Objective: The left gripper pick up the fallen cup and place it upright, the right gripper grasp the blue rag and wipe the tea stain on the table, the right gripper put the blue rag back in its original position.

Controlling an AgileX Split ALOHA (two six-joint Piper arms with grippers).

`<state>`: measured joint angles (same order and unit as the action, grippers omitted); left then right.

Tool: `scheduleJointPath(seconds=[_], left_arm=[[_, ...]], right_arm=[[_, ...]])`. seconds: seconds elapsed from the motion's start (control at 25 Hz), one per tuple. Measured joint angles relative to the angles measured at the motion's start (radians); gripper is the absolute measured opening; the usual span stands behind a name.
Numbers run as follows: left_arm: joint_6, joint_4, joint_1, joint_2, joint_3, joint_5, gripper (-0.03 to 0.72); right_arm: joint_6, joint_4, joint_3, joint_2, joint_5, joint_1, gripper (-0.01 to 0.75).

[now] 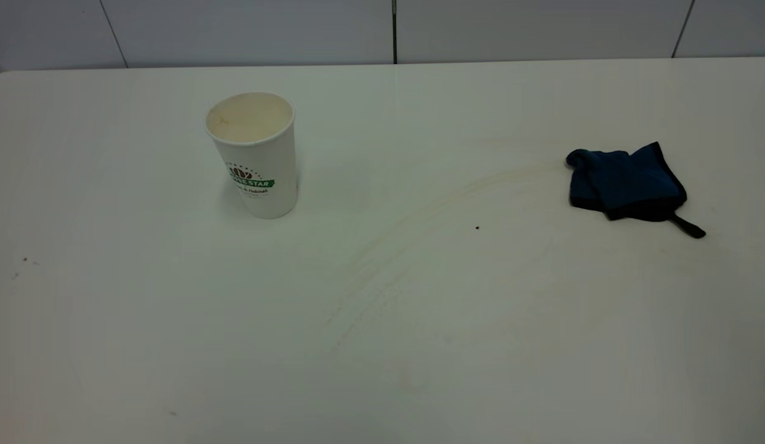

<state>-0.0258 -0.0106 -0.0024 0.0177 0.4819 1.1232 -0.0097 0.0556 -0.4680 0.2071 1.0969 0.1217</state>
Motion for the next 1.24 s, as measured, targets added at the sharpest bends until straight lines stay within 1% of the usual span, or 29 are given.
scheduleJointPath(seconds=[0.12, 0.32, 0.44, 1.24], left_arm=[[0.0, 0.0, 0.0, 0.0, 0.0, 0.0, 0.454], [0.0, 0.0, 0.0, 0.0, 0.0, 0.0, 0.454], [0.002, 0.0, 0.0, 0.0, 0.0, 0.0, 0.454], [0.002, 0.0, 0.0, 0.0, 0.0, 0.0, 0.454]], right_arm=[[0.0, 0.0, 0.0, -0.08, 0.004, -0.007, 0.522], [0.0, 0.0, 0.0, -0.213, 0.012, -0.058, 0.522], [0.001, 0.0, 0.0, -0.224, 0.017, -0.077, 0.522], [0.001, 0.0, 0.0, -0.224, 0.018, -0.079, 0.522]])
